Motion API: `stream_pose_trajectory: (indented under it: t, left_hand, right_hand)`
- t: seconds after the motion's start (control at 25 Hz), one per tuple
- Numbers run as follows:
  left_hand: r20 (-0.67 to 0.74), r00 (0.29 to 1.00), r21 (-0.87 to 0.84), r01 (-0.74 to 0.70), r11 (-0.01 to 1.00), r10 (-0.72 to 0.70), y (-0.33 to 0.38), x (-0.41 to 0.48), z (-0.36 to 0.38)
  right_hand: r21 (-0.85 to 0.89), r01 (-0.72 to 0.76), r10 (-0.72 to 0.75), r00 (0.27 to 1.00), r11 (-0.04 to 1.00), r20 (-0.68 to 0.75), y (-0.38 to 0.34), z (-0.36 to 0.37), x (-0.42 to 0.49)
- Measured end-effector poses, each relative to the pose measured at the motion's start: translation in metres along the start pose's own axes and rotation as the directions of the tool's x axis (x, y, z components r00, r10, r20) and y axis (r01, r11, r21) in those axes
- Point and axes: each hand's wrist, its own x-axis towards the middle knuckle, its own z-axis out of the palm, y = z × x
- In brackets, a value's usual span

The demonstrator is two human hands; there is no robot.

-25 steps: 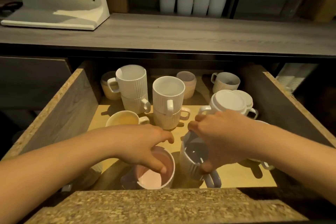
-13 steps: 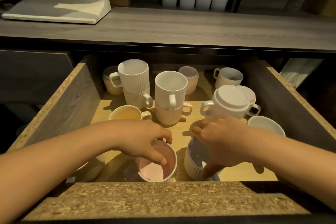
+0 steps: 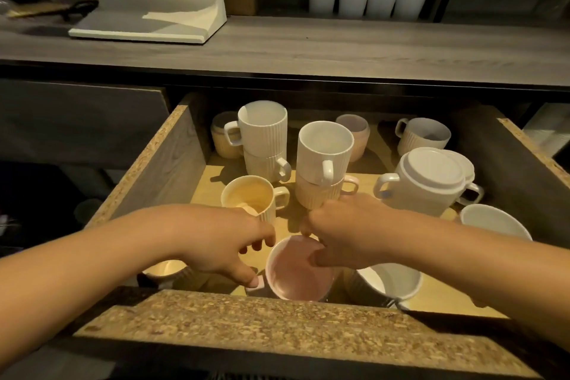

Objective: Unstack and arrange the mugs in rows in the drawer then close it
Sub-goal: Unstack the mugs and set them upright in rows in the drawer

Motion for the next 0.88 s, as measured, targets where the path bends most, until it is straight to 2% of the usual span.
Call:
stream_pose_trajectory:
  t: [0.16,0.32,0.52,0.6,0.72,0.8,0.88]
  left_hand:
    - [0.027,0.999,-0.056,-0.016,0.998,0.018,-0.002,0.003,0.005]
    - [0.011,0.999,-0.074,-0.036,0.997,0.037,-0.002,0.007,0.005]
    - [0.01,1.0,-0.103,-0.017,0.995,0.018,-0.009,0.002,0.005]
    - [-0.033,0.999,-0.097,-0.022,0.995,0.019,-0.013,-0.002,0.002]
    - [-0.202,0.979,-0.067,-0.008,0.998,-0.006,-0.018,-0.006,-0.011]
    - [-0.265,0.964,-0.022,0.031,0.999,-0.036,-0.02,-0.005,-0.019]
    - [-0.268,0.96,0.035,0.096,0.995,-0.083,-0.022,0.001,-0.024]
  right_hand:
    - [0.042,-0.041,0.041,0.999,0.998,-0.01,0.003,0.002,0.003]
    - [0.058,-0.059,0.065,0.992,0.997,-0.111,0.002,0.005,0.014]
    - [0.002,0.01,-0.009,0.973,1.0,-0.231,0.0,0.006,0.03]
    - [0.072,0.004,0.01,0.98,0.997,-0.2,0.005,0.006,0.026]
    - [0.192,-0.029,0.046,0.995,0.981,-0.086,0.003,0.007,0.016]
    - [0.196,-0.035,0.047,0.997,0.98,-0.056,-0.006,0.009,0.012]
    - [0.186,-0.037,0.046,0.998,0.982,-0.047,-0.013,0.01,0.013]
